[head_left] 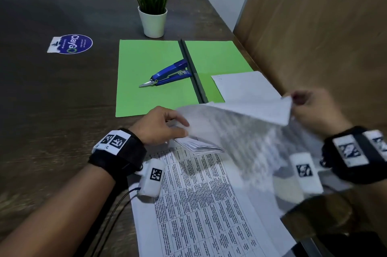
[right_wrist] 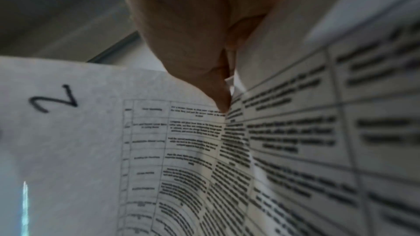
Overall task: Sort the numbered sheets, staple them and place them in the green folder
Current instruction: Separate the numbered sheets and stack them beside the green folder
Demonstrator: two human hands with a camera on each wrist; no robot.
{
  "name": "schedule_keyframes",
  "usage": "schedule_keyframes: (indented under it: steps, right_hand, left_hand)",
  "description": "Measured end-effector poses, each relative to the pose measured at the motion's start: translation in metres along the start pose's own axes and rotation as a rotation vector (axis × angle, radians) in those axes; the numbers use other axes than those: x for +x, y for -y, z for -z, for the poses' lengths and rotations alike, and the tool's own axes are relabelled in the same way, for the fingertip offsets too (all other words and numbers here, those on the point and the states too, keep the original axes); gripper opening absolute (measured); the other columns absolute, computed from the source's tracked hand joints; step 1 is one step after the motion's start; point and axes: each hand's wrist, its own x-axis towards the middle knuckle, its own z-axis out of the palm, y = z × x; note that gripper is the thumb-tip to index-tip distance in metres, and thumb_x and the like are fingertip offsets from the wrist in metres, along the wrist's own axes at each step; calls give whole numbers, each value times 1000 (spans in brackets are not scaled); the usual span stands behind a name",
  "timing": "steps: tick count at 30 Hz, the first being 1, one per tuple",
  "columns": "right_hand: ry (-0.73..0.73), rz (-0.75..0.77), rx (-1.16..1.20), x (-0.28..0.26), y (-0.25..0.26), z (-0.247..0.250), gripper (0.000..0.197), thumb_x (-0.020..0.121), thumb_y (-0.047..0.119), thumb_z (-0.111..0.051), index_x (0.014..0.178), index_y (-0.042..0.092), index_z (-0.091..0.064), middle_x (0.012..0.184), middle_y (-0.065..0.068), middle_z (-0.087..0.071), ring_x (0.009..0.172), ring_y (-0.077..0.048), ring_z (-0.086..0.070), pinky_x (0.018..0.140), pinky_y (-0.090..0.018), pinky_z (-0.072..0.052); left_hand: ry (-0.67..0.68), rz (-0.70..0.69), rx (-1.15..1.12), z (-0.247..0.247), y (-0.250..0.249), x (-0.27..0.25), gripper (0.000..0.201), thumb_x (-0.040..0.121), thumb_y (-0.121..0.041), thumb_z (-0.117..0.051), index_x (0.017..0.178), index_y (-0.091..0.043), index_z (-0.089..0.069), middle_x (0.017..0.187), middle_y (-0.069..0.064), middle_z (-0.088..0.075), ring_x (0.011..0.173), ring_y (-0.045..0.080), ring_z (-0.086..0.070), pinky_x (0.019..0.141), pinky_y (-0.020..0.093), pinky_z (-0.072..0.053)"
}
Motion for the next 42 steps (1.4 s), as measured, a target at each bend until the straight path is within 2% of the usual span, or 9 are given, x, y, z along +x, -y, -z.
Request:
schedule_keyframes:
  steps: [3, 8, 13, 17, 20, 27, 35, 39, 42]
  right_hand:
    - [-232, 125, -223, 29, 27, 46, 16, 93, 12, -61, 91, 0, -70, 83, -26, -69, 58, 10, -52, 61, -13, -40]
    - [-411, 218, -540, 61, 64, 83, 41, 93, 48, -44, 105, 13, -63, 87, -15, -68, 78, -28, -63, 76, -45, -55]
    - [-200, 301, -844, 43, 92, 42, 25, 96, 30, -50, 85, 11, -63, 73, -16, -55, 68, -35, -52, 60, -38, -44]
    - [15, 215, -977, 32, 72, -20, 22, 92, 27, -48, 77, 14, -58, 74, -13, -58, 67, -34, -51, 60, -31, -35]
    - [146, 184, -1015, 32, 44, -55, 17, 93, 22, -47, 79, 14, -55, 85, -14, -63, 76, -35, -58, 63, -31, -34]
    - [236, 35, -887, 52, 9, -85, 30, 97, 39, -53, 92, 12, -67, 99, -12, -69, 92, -34, -64, 71, -31, -42]
    - [259, 78, -593, 36, 28, -91, 24, 92, 48, -60, 95, 27, -70, 99, 4, -73, 93, -22, -65, 82, -36, -54]
    - [202, 120, -204, 9, 57, -90, 18, 90, 42, -66, 87, 25, -72, 87, 12, -72, 83, -11, -67, 79, -37, -56]
    - [194, 146, -3, -13, 80, -94, 15, 91, 37, -68, 89, 23, -74, 83, 11, -72, 80, -5, -66, 72, -24, -52]
  left_hand:
    - [24, -37, -32, 1, 2, 1, 38, 79, -19, -85, 111, -35, -74, 115, -17, -73, 106, 6, -69, 99, 37, -54]
    - [12, -34, -34, 0, -1, 0, 36, 79, -20, -85, 111, -34, -75, 116, -16, -72, 100, 7, -70, 89, 32, -57]
    - [-11, -34, -52, -1, -2, -1, 25, 79, -19, -85, 101, -28, -78, 102, -13, -76, 79, 3, -69, 73, 27, -55]
    - [0, -31, -70, 0, -1, -1, 31, 78, -21, -86, 106, -33, -79, 112, -20, -74, 106, 3, -68, 100, 33, -53]
    - [22, -42, -85, 0, 1, -1, 38, 79, -21, -85, 113, -37, -76, 123, -19, -70, 116, 0, -63, 108, 33, -48]
    - [39, -39, -87, -1, 5, 2, 34, 79, -25, -85, 109, -40, -77, 126, -16, -69, 122, 1, -60, 113, 35, -44]
    - [17, -28, -28, -1, 1, -1, 9, 77, -29, -86, 83, -23, -81, 89, -6, -79, 87, 20, -73, 89, 50, -58]
    - [9, -30, -16, -2, 0, -1, 21, 73, -42, -85, 76, -22, -81, 86, -4, -78, 91, 22, -72, 93, 48, -56]
    - [17, -59, -11, -3, -2, -3, 42, 65, -63, -77, 70, -21, -79, 82, 12, -75, 74, 29, -64, 74, 46, -54]
